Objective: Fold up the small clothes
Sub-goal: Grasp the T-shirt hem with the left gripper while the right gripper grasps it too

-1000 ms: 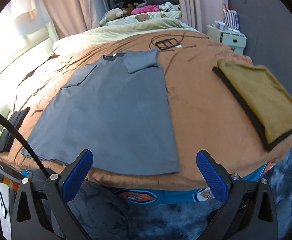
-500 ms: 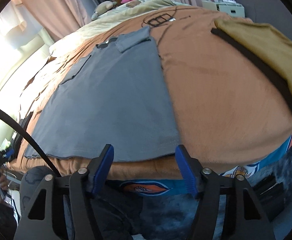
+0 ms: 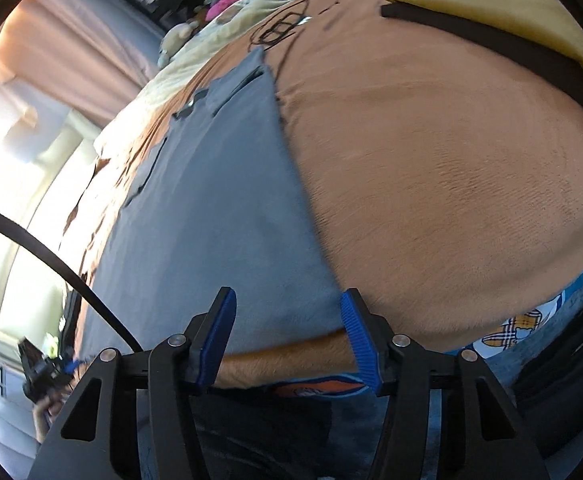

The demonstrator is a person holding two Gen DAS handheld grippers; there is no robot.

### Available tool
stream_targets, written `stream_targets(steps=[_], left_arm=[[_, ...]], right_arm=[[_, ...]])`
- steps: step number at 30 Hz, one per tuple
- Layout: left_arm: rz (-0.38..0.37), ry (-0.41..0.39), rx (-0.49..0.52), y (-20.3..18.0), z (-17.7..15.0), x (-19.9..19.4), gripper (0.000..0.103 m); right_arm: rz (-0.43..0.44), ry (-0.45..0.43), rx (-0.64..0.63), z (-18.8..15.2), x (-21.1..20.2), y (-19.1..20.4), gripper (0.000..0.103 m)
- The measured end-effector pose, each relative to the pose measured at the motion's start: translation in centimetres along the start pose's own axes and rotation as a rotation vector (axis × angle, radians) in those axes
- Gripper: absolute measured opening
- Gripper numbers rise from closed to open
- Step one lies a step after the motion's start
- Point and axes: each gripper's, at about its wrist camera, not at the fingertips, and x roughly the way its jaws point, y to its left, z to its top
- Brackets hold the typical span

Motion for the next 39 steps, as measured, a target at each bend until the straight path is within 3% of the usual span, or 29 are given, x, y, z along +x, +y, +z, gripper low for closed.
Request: stream_targets(steps=[8, 14, 19, 28, 33, 36, 39], left_arm=[[-0.023, 0.007, -0.078, 0.8, -0.1, 0.5, 0.053], [-0.087, 0.015, -0.164, 2.1, 0.0, 0.2, 0.053], [-0.092, 0.013, -0.204, 2.3, -0.1, 0.2, 0.053], [-0.085, -0.029, -0.269, 2.3, 0.1, 0.8, 0.053], [-0.056, -0.052, -0.275, 2.7, -0.1, 0.7, 0.039], [-0.098, -0.058, -0.299, 3.3, -0.3, 0.6, 0.039], [-0.201, -0.073, -0.328, 3.7, -0.5, 0.1, 0.039]], right_arm=[[0.137, 0.010, 0.133, -0.3, 0.4, -2.8, 0.053], [0.206, 0.021, 0.184, -1.6, 1.5, -3.6, 0.053], [0.210, 0.006, 0.195, -1.5, 2.3, -3.5, 0.053], [0.187, -0.015, 0.215, -0.9, 3.3, -3.1, 0.034], [0.170, -0.022, 0.215, -1.2, 3.2, -2.5, 0.032], [0.157, -0.023, 0.212, -1.3, 3.0, -2.2, 0.029], [0.150, -0.022, 0.206, -1.2, 2.6, -1.9, 0.028]])
